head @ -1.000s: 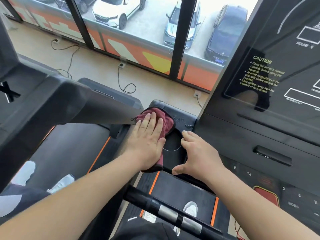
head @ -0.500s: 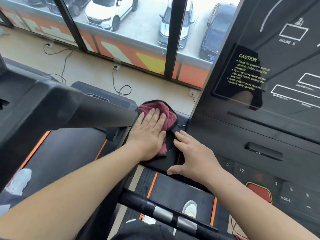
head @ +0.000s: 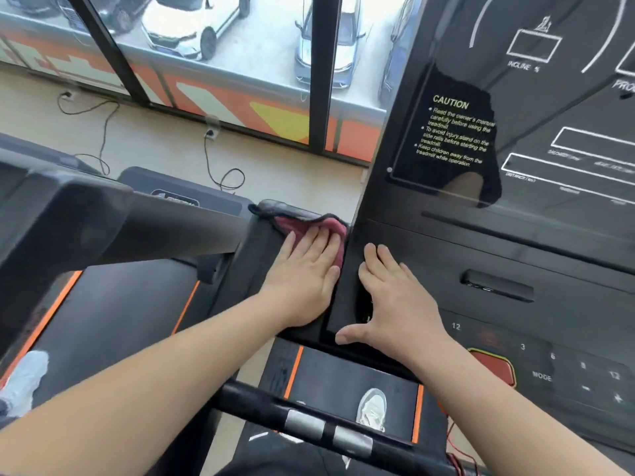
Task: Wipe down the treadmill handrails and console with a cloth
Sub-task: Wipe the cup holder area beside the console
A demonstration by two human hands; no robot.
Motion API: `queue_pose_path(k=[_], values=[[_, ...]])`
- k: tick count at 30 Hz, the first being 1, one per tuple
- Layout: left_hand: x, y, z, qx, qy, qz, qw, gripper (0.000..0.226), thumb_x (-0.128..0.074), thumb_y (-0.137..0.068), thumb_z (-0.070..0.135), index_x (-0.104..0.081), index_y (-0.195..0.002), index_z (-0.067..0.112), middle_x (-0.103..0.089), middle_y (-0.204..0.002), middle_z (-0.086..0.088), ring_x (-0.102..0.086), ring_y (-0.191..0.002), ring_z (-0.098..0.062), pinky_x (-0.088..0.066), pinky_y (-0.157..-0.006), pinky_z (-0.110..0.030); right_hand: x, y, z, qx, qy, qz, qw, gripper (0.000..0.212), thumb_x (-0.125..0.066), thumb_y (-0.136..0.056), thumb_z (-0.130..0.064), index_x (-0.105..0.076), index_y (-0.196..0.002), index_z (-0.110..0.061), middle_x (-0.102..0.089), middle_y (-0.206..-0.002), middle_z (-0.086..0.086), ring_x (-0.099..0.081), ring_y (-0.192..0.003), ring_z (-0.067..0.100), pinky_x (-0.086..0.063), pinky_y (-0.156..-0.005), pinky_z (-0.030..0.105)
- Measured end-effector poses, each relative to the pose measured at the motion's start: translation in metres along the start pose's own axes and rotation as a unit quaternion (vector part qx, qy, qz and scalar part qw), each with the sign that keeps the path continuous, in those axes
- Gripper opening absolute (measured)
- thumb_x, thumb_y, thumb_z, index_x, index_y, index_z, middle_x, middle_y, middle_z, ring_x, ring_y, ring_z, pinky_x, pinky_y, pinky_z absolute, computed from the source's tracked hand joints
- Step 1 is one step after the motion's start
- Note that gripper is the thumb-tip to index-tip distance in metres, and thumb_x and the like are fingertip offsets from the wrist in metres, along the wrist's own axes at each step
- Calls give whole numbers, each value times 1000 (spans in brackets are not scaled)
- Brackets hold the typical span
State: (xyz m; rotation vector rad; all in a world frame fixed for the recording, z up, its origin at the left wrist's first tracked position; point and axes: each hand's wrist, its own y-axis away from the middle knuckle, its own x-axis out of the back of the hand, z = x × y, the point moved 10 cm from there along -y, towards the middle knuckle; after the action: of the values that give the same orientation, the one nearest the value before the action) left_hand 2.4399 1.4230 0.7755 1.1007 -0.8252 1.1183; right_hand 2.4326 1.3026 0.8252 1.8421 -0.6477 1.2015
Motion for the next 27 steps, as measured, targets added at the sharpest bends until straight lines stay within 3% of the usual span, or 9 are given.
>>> queue_pose_path(k=[5, 8, 12, 17, 22, 27], values=[[11, -51, 0, 10, -13, 1, 1000, 60, -16, -108, 41, -4, -165, 25, -1, -173, 2, 7, -159, -17, 7, -128, -48, 1, 0, -3, -13, 17, -13, 1000, 128, -71, -65, -79, -16, -162, -16, 13, -170, -1, 17, -155, 14, -5, -128, 39], [1, -13, 6, 7, 4, 5, 1000, 63, -13, -107, 41, 0, -165, 19, 4, -173, 1, 9, -158, -17, 7, -128, -43, 0, 0, -1, -18, 13, -13, 1000, 128, -72, -66, -78, -16, -162, -16, 14, -170, -3, 18, -155, 13, -5, -128, 38], [-11, 53, 13, -38, -2, -21, 999, 73, -1, -98, 47, -8, -165, 18, -5, -173, 1, 0, -159, -16, 6, -128, -40, -2, 0, -1, -15, 8, -14, 1000, 128, -71, -64, -80, -16, -162, -17, 13, -170, -3, 17, -155, 13, -6, -128, 38], [6, -1, -3, -66, -59, 5, 996, 61, -12, -107, 46, 0, -164, 27, 2, -173, 5, 8, -159, -18, 6, -128, -47, 0, -1, -3, -21, 21, -12, 999, 130, -73, -62, -79, -17, -161, -17, 10, -171, -3, 15, -156, 13, -4, -128, 38], [4, -21, 1, -1, -18, 2, 1000, 62, -17, -108, 43, 1, -165, 24, 5, -173, 1, 12, -158, -19, 8, -127, -48, 2, 1, -1, -30, -2, -5, 1000, 128, -78, -60, -76, -14, -161, -30, 9, -171, -7, 14, -156, 11, -5, -128, 38], [-7, 63, 12, -51, -40, 12, 998, 66, -11, -104, 43, -19, -163, 15, -16, -171, -2, -4, -159, -20, 7, -127, -46, -1, -1, 1, -32, 6, -11, 999, 130, -73, -61, -80, -12, -162, -27, 13, -170, -7, 17, -155, 10, -4, -128, 39]])
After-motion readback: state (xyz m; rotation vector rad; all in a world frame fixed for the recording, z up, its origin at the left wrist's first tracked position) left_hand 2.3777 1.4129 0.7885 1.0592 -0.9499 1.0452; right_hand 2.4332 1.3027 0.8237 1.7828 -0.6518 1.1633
